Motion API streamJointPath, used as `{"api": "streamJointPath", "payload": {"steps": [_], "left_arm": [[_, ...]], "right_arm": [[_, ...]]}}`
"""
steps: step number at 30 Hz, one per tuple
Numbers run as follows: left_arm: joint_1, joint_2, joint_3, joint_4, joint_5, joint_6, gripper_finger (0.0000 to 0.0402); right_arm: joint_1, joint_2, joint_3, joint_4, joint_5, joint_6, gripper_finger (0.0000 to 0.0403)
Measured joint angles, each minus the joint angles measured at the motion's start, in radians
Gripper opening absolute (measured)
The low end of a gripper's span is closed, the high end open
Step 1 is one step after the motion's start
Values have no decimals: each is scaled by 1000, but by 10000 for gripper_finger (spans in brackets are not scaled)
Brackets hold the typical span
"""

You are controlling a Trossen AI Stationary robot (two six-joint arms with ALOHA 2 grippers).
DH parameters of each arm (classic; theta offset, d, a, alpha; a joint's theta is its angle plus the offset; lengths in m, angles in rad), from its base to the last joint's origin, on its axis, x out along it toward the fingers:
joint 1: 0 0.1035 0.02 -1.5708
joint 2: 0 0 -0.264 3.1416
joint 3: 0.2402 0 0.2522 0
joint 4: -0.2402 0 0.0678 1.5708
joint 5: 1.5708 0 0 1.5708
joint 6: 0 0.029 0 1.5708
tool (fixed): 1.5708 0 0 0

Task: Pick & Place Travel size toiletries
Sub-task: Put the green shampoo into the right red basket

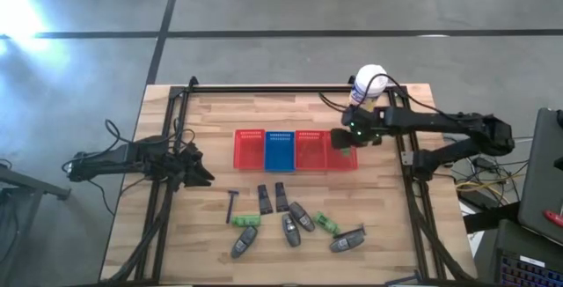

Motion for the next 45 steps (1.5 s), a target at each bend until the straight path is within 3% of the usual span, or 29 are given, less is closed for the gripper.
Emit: {"api": "streamJointPath", "payload": {"steps": [10, 14, 19, 23, 28, 34, 45], "left_arm": [[0, 0, 0, 0, 0, 0, 172], [0, 0, 0, 0, 0, 0, 172], [0, 0, 0, 0, 0, 0, 172], [0, 0, 0, 0, 0, 0, 172], [0, 0, 0, 0, 0, 0, 172], [0, 0, 0, 0, 0, 0, 172], [0, 0, 0, 0, 0, 0, 172]], "right_arm": [[-10, 160, 15, 8, -31, -114, 241], [34, 150, 65, -7, 34, -161, 279], [144, 102, 142, -93, 84, -345, 308], [294, 101, 151, -101, 13, -444, 317], [498, 195, 148, -87, -61, -369, 315], [678, 377, 245, -32, -45, -285, 307], [764, 695, 479, -110, 22, -121, 310]]}}
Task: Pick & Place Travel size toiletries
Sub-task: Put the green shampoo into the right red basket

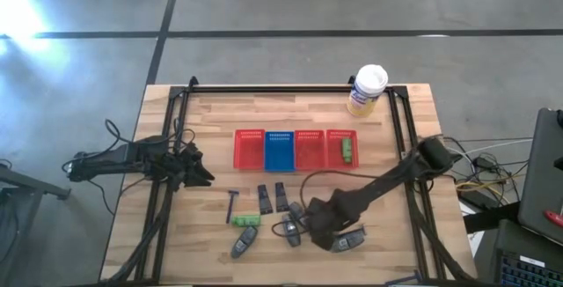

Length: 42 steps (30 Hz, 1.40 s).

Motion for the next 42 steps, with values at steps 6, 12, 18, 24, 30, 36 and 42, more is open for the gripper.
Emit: {"api": "streamJointPath", "payload": {"steps": [6, 12, 18, 24, 30, 36, 42], "left_arm": [[0, 0, 0, 0, 0, 0, 172], [0, 0, 0, 1, 0, 0, 172], [0, 0, 0, 1, 0, 0, 172], [0, 2, 0, 1, 0, 0, 172], [0, 2, 0, 1, 0, 0, 172], [0, 2, 0, 1, 0, 0, 172], [0, 2, 0, 1, 0, 0, 172]], "right_arm": [[-14, 97, 42, -8, -58, 43, 312], [-18, 102, 45, -22, -90, 86, 243], [-43, -22, 23, -146, -32, 172, 139], [-139, -290, -53, -244, 120, 349, 103], [-377, -530, -214, -222, 209, 475, 146], [-594, -578, -392, -15, 79, 352, 164], [-658, -528, -424, 25, 122, 278, 213]]}}
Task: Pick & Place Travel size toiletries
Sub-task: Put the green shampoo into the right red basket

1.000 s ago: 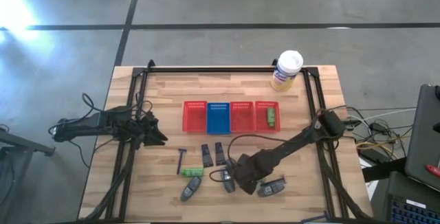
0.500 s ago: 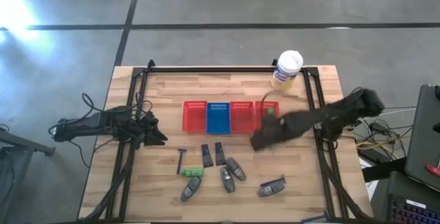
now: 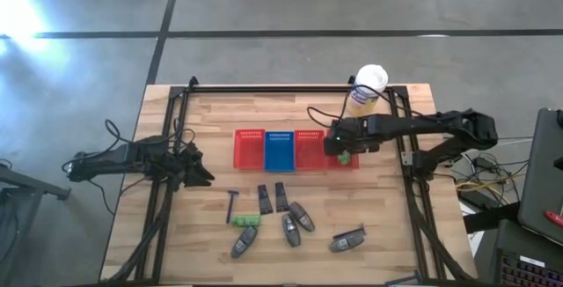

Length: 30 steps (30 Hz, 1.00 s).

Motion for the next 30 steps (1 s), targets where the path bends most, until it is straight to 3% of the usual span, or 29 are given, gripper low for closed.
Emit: {"api": "streamJointPath", "payload": {"steps": [6, 13, 17, 26, 28, 30], "left_arm": [[0, 0, 0, 0, 0, 0, 172], [0, 1, -3, 36, -24, -67, 172], [0, 1, -2, 126, -81, -144, 172], [0, 1, -4, 132, -94, -136, 172], [0, 1, -8, 148, -167, -100, 172], [1, 5, -12, 174, -238, -197, 172]], "right_arm": [[5, 6, 44, -4, 11, -89, 278], [96, -2, 159, -9, 32, -285, 328], [133, 15, 196, -51, 31, -248, 335], [193, 46, 213, -61, 30, -158, 326], [209, 56, 213, -60, 20, -131, 326], [231, 58, 216, -60, -11, -111, 330]]}}
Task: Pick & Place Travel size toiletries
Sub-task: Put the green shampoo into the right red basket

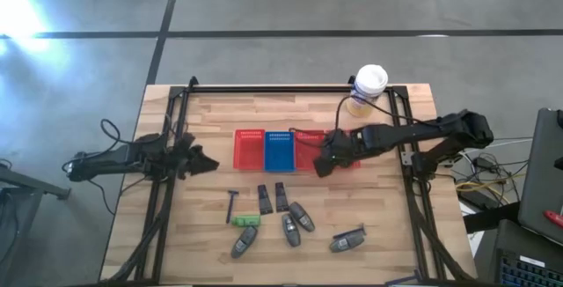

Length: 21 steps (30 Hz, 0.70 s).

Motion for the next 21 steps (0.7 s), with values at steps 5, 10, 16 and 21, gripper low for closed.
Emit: {"api": "streamJointPath", "payload": {"steps": [5, 10, 16, 21], "left_arm": [[-5, 29, -12, -33, 79, -116, 172], [-16, 155, 10, -60, 273, -38, 172], [-87, 384, 151, -56, 223, 225, 172], [-212, 606, 305, -99, 88, 488, 172]], "right_arm": [[62, 2, 23, -19, -9, 47, 343], [96, -1, 28, -58, -17, 52, 350], [116, -5, 28, -84, -38, -12, 340], [142, -5, 28, -86, -45, -71, 332]]}}
